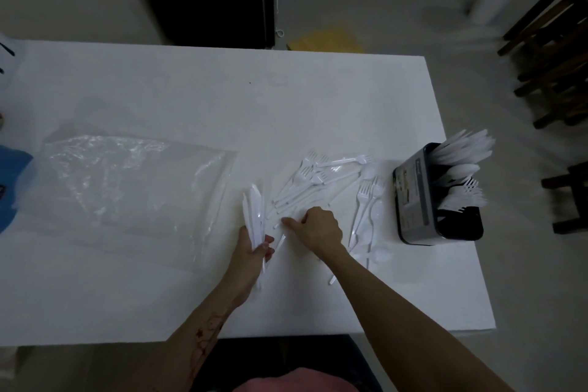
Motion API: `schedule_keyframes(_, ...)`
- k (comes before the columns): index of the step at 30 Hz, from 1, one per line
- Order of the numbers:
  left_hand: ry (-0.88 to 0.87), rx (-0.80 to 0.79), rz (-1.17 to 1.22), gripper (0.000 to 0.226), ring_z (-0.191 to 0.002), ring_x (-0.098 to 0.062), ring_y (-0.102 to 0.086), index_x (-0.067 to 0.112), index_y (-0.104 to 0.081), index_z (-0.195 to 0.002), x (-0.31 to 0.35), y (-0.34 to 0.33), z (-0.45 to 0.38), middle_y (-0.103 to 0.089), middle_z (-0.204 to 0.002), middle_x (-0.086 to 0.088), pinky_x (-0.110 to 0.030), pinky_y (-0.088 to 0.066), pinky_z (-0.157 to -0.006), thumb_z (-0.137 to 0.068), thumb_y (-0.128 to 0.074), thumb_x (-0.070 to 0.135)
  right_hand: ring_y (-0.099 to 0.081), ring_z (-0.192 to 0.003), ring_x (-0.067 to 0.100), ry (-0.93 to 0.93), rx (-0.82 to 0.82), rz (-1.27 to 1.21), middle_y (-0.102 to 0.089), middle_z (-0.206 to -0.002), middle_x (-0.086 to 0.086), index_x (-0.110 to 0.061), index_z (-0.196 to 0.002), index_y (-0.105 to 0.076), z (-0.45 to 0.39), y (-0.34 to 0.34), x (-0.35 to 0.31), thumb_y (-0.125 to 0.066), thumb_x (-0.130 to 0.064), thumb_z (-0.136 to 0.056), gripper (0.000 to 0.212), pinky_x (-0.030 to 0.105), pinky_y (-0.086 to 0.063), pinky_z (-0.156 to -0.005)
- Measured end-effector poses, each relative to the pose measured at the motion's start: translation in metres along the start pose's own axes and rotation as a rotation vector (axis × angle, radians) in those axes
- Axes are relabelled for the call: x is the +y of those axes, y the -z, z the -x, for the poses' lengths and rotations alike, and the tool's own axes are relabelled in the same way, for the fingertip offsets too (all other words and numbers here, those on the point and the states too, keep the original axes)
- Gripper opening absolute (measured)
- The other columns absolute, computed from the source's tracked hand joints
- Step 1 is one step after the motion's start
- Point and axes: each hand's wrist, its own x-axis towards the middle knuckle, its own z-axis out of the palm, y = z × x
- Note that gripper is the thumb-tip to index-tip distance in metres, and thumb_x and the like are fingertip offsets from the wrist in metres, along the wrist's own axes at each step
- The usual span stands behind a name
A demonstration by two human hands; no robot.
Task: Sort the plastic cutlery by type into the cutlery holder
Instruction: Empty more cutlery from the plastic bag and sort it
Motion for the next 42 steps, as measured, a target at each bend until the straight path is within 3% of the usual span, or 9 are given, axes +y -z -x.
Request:
schedule_keyframes(5, 0.045, -0.006, 0.027, 0.027, -0.078, -0.018, -0.056, 0.009, -0.047, -0.118, -0.001, 0.007, -0.002, -0.062, -0.096, -0.004, -0.026, -0.048, -0.072, -0.093, -0.048, -0.002, -0.063, -0.056, 0.016, -0.068, -0.07, -0.164, -0.07, -0.065, 0.006, -0.001, -0.081, -0.072, -0.004, 0.001, 0.003, -0.063, -0.033, -0.085, 0.034, 0.033, -0.06, -0.069)
schedule_keyframes(8, 0.037, -0.021, -0.01, 0.018, -0.085, -0.017, -0.061, 0.011, -0.049, -0.115, -0.001, 0.002, -0.003, -0.064, -0.103, -0.003, -0.029, -0.048, -0.081, -0.098, -0.047, 0.01, -0.067, -0.062, 0.021, -0.1, -0.123, -0.367, -0.072, -0.067, 0.011, -0.002, -0.07, -0.071, -0.001, 0.017, 0.005, -0.064, -0.021, -0.085, 0.025, 0.029, -0.058, -0.06)
schedule_keyframes(11, 0.024, -0.072, -0.099, 0.018, -0.096, -0.017, -0.063, 0.011, -0.052, -0.115, 0.002, -0.004, -0.002, -0.066, -0.108, -0.002, -0.031, -0.046, -0.09, -0.097, -0.049, 0.016, -0.067, -0.057, 0.014, -0.088, -0.152, -0.524, -0.071, -0.066, 0.007, -0.006, -0.071, -0.069, 0.002, 0.031, 0.002, -0.069, -0.018, -0.085, 0.019, 0.019, -0.047, -0.048)
schedule_keyframes(15, 0.028, -0.19, -0.067, 0.021, -0.085, -0.017, -0.065, 0.008, -0.045, -0.119, 0.009, -0.015, 0.001, -0.065, -0.105, -0.007, -0.032, -0.052, -0.085, -0.098, -0.046, 0.01, -0.069, -0.059, 0.014, 0.006, -0.115, -0.642, -0.073, -0.069, 0.007, -0.006, -0.083, -0.069, 0.003, 0.035, -0.003, -0.069, -0.028, -0.09, 0.022, 0.019, -0.048, -0.049)
schedule_keyframes(22, 0.016, -0.015, 0.006, 0.017, -0.079, -0.017, -0.063, 0.007, -0.042, -0.115, 0.003, -0.005, 0.001, -0.062, -0.101, -0.008, -0.024, -0.051, -0.071, -0.098, -0.043, 0.004, -0.062, -0.082, 0.02, 0.421, 0.115, 0.031, -0.065, -0.094, 0.003, -0.02, -0.119, -0.068, 0.002, 0.003, 0.027, -0.05, -0.029, -0.101, 0.028, 0.032, -0.051, -0.075)
schedule_keyframes(26, -0.002, -0.065, 0.021, 0.02, -0.079, -0.018, -0.064, 0.007, -0.044, -0.117, 0.002, 0.0, 0.001, -0.063, -0.104, -0.007, -0.025, -0.054, -0.073, -0.098, -0.044, 0.002, -0.061, -0.077, 0.018, 0.492, 0.143, 0.049, -0.059, -0.091, 0.0, -0.018, -0.105, -0.073, 0.009, 0.004, 0.043, -0.056, -0.03, -0.098, 0.022, 0.03, -0.051, -0.07)
schedule_keyframes(33, 0.001, -0.122, 0.055, 0.027, -0.084, -0.021, -0.061, 0.009, -0.044, -0.122, 0.004, -0.006, 0.0, -0.063, -0.101, -0.005, -0.031, -0.053, -0.08, -0.096, -0.047, 0.001, -0.058, -0.071, 0.016, 0.09, 0.227, -0.048, -0.06, -0.082, -0.001, -0.015, -0.091, -0.055, 0.002, 0.011, 0.027, -0.062, -0.052, -0.089, 0.037, 0.03, -0.05, -0.063)
schedule_keyframes(37, 0.031, -0.088, 0.091, 0.024, -0.08, -0.017, -0.058, 0.011, -0.048, -0.119, 0.005, -0.011, -0.004, -0.059, -0.097, -0.007, -0.024, -0.05, -0.075, -0.095, -0.052, 0.009, -0.065, -0.074, 0.024, -0.023, 0.146, -0.123, -0.067, -0.084, 0.008, -0.005, -0.092, -0.059, -0.009, 0.008, 0.02, -0.065, -0.033, -0.09, 0.029, 0.035, -0.056, -0.07)
schedule_keyframes(42, 0.041, -0.076, 0.082, 0.027, -0.092, -0.022, -0.065, 0.006, -0.049, -0.118, 0.006, -0.018, -0.01, -0.064, -0.11, -0.01, -0.027, -0.052, -0.077, -0.092, -0.056, 0.006, -0.07, -0.064, 0.023, -0.146, -0.027, -0.398, -0.07, -0.063, 0.01, -0.008, -0.061, -0.061, -0.002, 0.024, 0.024, -0.068, -0.022, -0.079, 0.024, 0.032, -0.06, -0.07)
